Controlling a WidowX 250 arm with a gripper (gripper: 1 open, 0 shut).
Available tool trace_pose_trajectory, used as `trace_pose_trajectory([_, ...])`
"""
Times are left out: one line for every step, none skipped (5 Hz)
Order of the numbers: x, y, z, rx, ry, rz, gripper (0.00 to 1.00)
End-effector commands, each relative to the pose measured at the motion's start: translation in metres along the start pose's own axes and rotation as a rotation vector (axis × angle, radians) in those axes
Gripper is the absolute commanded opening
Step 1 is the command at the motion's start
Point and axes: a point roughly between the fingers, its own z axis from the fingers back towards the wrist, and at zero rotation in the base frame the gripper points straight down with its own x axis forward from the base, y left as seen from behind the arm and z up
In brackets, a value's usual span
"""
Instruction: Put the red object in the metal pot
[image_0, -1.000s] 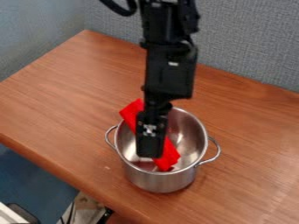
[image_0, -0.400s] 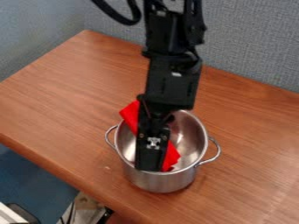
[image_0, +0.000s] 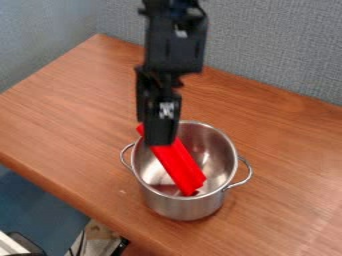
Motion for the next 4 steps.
trace_pose_trajectory([-0.013,0.023,0.011,0.038,0.011,-0.007,1.0])
trace_pose_trajectory([-0.019,0.03,0.007,0.058,0.045,-0.059,1.0])
trace_pose_trajectory([-0.035,0.047,0.005,0.07,0.07,-0.09,1.0])
trace_pose_trajectory([-0.008,0.039,-0.004,0.091,0.088,-0.244,1.0])
